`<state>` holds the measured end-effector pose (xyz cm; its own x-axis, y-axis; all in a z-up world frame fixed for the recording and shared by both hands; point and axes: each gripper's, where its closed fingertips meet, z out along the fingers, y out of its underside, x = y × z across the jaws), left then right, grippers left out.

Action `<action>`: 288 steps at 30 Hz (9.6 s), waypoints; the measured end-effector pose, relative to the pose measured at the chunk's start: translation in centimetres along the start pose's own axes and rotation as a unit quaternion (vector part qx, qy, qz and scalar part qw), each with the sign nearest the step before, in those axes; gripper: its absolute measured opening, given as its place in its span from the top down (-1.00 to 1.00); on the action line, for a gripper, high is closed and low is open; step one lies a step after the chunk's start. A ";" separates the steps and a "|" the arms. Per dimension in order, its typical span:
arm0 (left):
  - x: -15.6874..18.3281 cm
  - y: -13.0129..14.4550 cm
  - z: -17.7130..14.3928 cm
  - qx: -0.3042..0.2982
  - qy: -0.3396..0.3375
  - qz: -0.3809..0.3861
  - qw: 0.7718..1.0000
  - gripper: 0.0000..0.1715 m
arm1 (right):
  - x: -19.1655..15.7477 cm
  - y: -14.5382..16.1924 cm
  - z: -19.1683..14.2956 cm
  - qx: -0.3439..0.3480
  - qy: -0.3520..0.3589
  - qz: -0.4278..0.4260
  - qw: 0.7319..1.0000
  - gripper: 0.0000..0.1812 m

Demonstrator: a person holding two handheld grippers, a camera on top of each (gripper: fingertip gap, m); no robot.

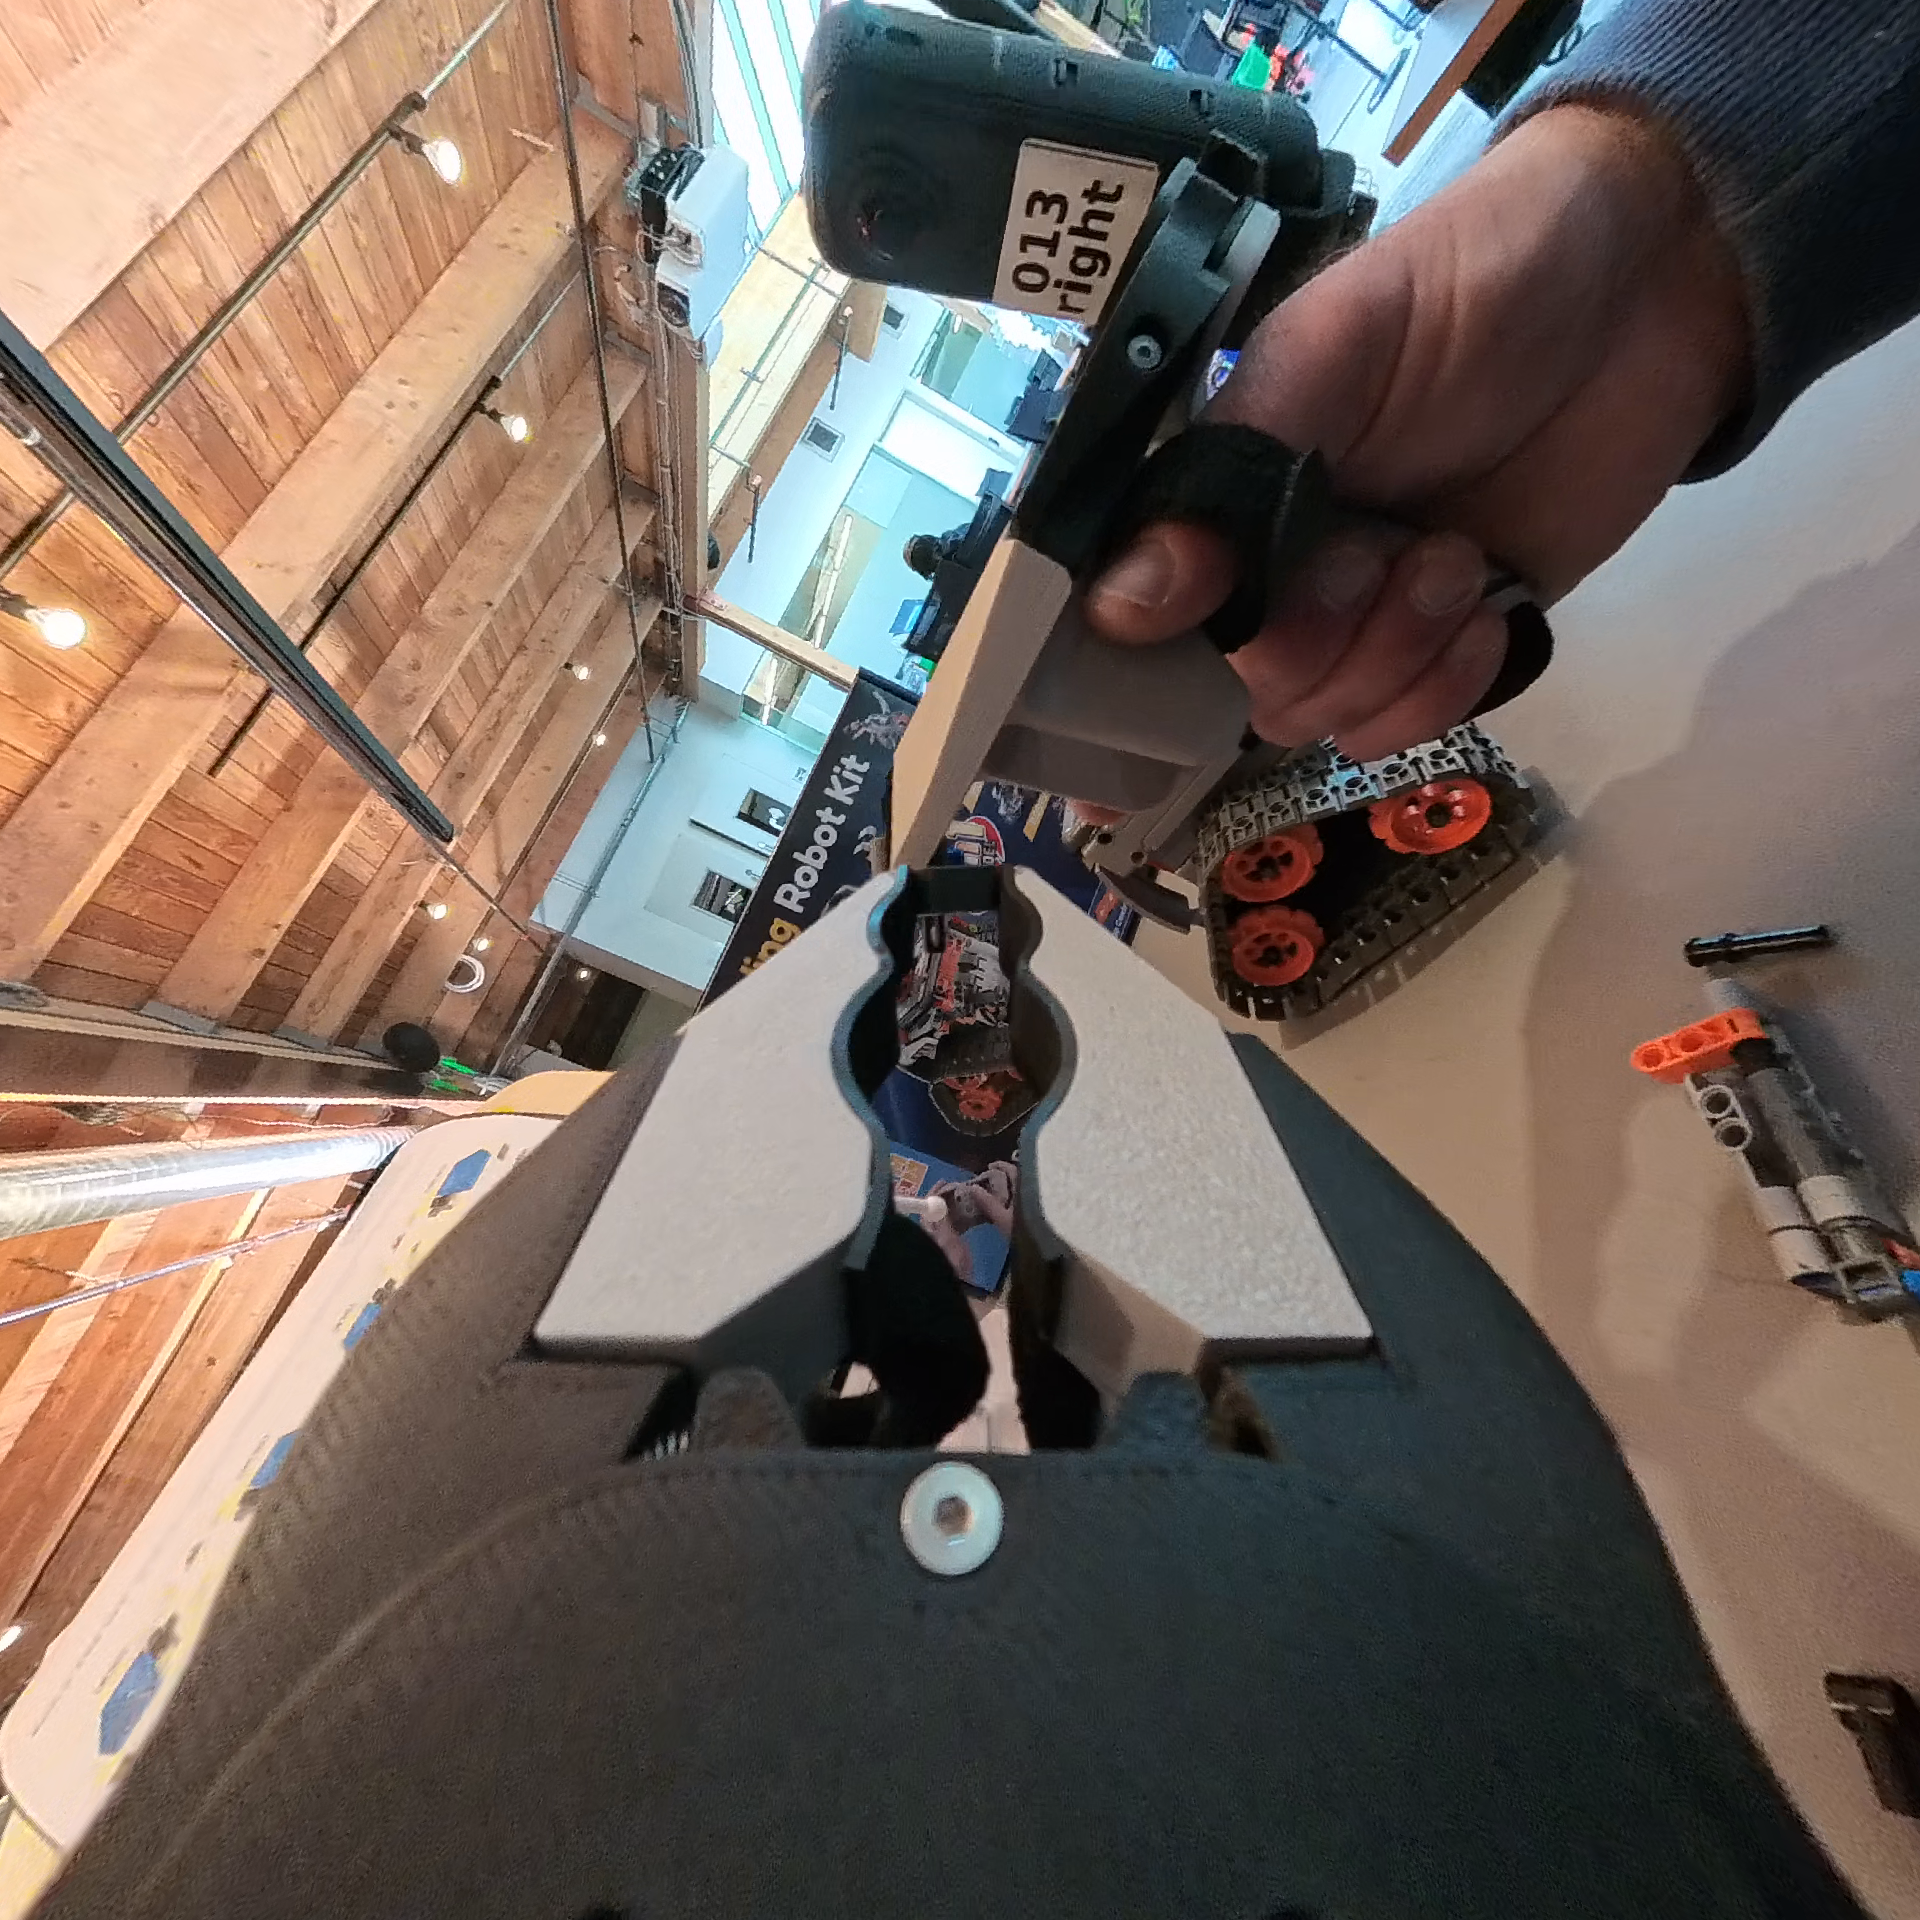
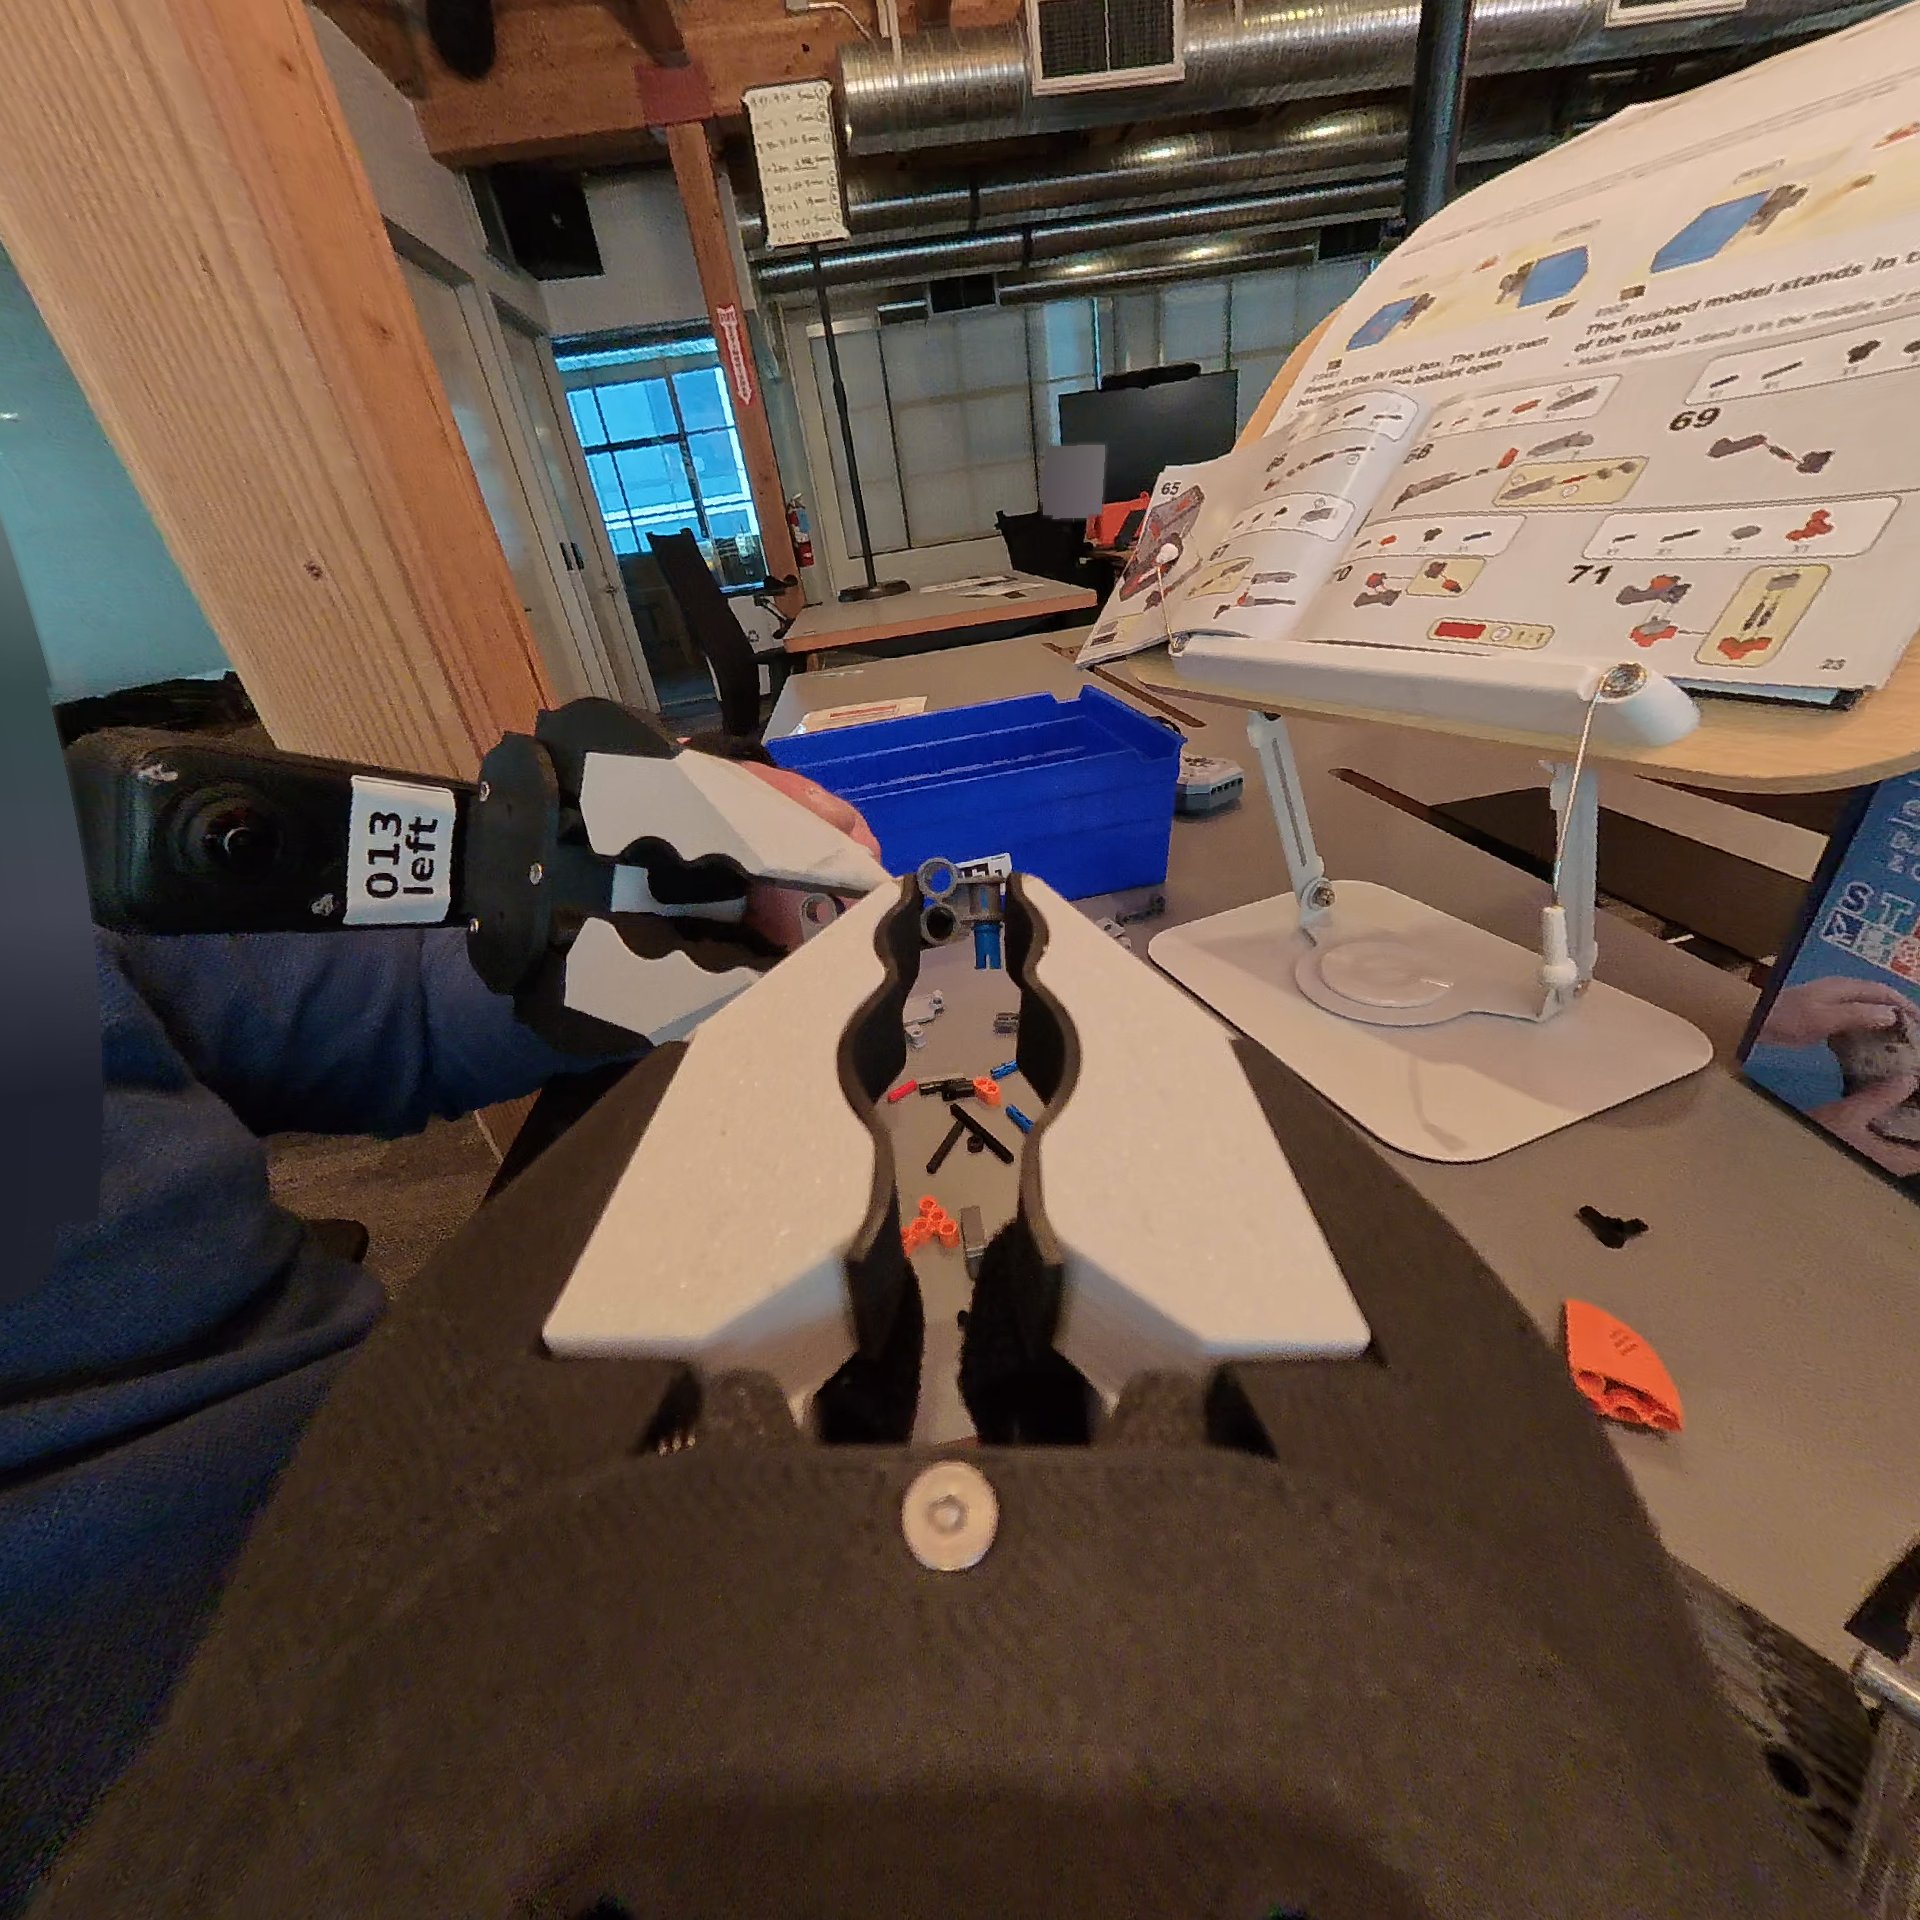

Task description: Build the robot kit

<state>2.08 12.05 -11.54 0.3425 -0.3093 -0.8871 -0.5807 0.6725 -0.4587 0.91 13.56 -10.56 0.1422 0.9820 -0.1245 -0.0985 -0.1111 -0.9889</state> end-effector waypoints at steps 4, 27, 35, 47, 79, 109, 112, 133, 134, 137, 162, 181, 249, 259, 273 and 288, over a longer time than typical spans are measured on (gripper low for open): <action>0.3 -0.3 -0.2 0.009 0.024 -0.025 0.999 0.87 | -0.5 0.1 -0.2 -0.007 -0.020 -0.034 0.999 0.86; 0.8 -0.4 -0.7 0.037 0.082 -0.093 0.992 0.87 | -0.7 0.8 -1.2 -0.062 0.005 -0.123 0.990 0.74; 0.5 -0.4 -0.8 0.046 0.082 -0.107 0.990 0.87 | -0.3 1.2 -1.5 -0.083 0.023 -0.148 0.985 0.78; 0.8 -0.8 -0.9 0.059 0.097 -0.121 0.986 0.87 | -0.5 1.4 -1.2 -0.092 0.036 -0.187 0.977 0.98; -0.4 2.8 0.9 -0.002 0.083 -0.417 0.905 0.69 | 2.5 -0.3 -1.6 -0.055 0.197 -0.318 0.926 0.98; 1.4 3.3 1.4 0.016 0.148 -0.467 0.872 0.94 | 2.8 2.1 -1.8 -0.134 0.195 -0.380 0.894 0.88; 2.1 3.9 1.5 0.000 0.159 -0.462 0.872 0.94 | 2.8 2.9 -2.2 -0.166 0.172 -0.360 0.902 0.81; 13.7 7.5 2.5 -0.192 0.324 -0.338 0.862 0.93 | 5.1 4.7 -4.9 -0.225 0.163 -0.302 0.912 0.93; 14.0 7.5 2.5 -0.196 0.328 -0.331 0.863 0.93 | 5.3 5.0 -4.9 -0.232 0.167 -0.301 0.910 0.94; 15.1 8.0 2.1 -0.212 0.346 -0.329 0.853 0.94 | 5.2 5.5 -4.7 -0.239 0.158 -0.301 0.910 0.93; 13.1 7.2 0.7 -0.201 0.338 -0.283 0.875 0.55 | 6.1 5.8 -5.1 -0.242 0.167 -0.291 0.911 0.94; 3.5 16.8 -13.9 -0.347 0.185 -0.291 0.872 0.65 | 3.6 9.7 -0.7 -0.303 0.089 -0.248 0.916 0.81; 7.3 18.3 -16.5 -0.389 0.262 -0.331 0.819 0.71 | 1.6 12.4 0.0 -0.324 0.033 -0.229 0.917 0.85; 7.0 19.1 -13.0 -0.384 0.268 -0.298 0.832 0.78 | 1.6 12.2 -0.1 -0.321 0.037 -0.231 0.918 0.85; -12.3 23.0 -24.0 -0.460 0.034 -0.299 0.836 0.76 | 2.3 12.7 -0.9 -0.318 0.037 -0.217 0.922 0.86; -8.8 41.5 -29.5 -0.625 0.105 -0.338 0.696 0.77 | 3.5 12.6 -0.6 -0.315 0.061 -0.208 0.924 0.86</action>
<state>-46.85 22.81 -24.32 0.8102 -0.4511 -0.3743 -0.5731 -0.7439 -0.3439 0.74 15.47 -23.53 0.1515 0.9396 0.3068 0.5777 0.1677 -0.7989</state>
